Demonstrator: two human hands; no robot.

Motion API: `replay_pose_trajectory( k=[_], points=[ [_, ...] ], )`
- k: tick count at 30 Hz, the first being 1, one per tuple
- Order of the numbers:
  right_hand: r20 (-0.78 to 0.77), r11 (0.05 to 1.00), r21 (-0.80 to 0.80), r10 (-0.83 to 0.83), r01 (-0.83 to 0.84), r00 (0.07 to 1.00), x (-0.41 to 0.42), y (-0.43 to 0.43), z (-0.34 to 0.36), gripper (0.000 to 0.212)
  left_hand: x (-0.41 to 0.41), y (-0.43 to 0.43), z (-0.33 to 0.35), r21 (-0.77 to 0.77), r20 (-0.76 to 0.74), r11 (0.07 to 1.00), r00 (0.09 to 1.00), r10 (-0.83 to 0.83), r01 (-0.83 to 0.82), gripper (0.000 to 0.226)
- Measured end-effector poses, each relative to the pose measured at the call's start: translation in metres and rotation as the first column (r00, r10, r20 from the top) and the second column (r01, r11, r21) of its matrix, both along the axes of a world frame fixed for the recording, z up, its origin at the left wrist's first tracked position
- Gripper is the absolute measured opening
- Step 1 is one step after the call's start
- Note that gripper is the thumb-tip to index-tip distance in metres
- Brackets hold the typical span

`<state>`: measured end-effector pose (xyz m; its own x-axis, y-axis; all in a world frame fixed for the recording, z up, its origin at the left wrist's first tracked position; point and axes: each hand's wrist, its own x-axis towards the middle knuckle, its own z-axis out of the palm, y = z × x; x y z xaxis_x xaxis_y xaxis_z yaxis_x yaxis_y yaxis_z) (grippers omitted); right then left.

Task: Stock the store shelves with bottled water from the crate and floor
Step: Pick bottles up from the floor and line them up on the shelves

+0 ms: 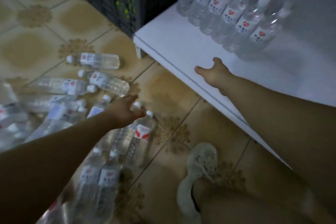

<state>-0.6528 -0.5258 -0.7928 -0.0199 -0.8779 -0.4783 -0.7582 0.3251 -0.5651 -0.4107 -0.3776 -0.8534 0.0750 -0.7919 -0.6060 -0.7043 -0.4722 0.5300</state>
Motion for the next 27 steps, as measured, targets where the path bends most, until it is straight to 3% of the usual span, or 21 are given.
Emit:
replay_pose_trajectory(
  k=[4,9,12,18,22,24,27],
  points=[
    [0.071,0.960,0.065,0.267,-0.271,0.961,0.078,0.082,-0.003,0.066,0.040,0.105,0.002,0.138,0.003,0.975,0.985,0.173,-0.171,0.080],
    [0.115,0.880,0.257,0.382,-0.399,0.917,0.150,0.177,-0.040,0.077,0.054,0.197,0.001,0.207,-0.056,0.933,0.949,0.310,-0.293,0.076],
    [0.186,0.824,0.346,0.409,-0.449,0.894,0.175,0.230,-0.072,0.059,0.060,0.232,-0.007,0.245,-0.093,0.909,0.925,0.369,-0.338,0.066],
    [0.160,0.751,0.491,0.421,-0.443,0.893,0.209,0.282,-0.135,0.066,0.076,0.260,-0.055,0.322,-0.063,0.863,0.901,0.429,-0.388,0.077],
    [0.131,0.757,0.519,0.389,-0.398,0.912,0.222,0.285,-0.169,0.057,0.076,0.253,-0.090,0.395,-0.114,0.803,0.844,0.524,-0.445,0.056],
    [0.115,0.762,0.545,0.344,-0.349,0.932,0.225,0.283,-0.185,0.054,0.075,0.249,-0.106,0.434,-0.144,0.752,0.786,0.602,-0.497,0.058],
    [0.086,0.774,0.577,0.258,-0.259,0.962,0.227,0.281,-0.206,0.058,0.078,0.246,-0.123,0.470,-0.146,0.737,0.780,0.608,-0.486,0.055]
  ],
)
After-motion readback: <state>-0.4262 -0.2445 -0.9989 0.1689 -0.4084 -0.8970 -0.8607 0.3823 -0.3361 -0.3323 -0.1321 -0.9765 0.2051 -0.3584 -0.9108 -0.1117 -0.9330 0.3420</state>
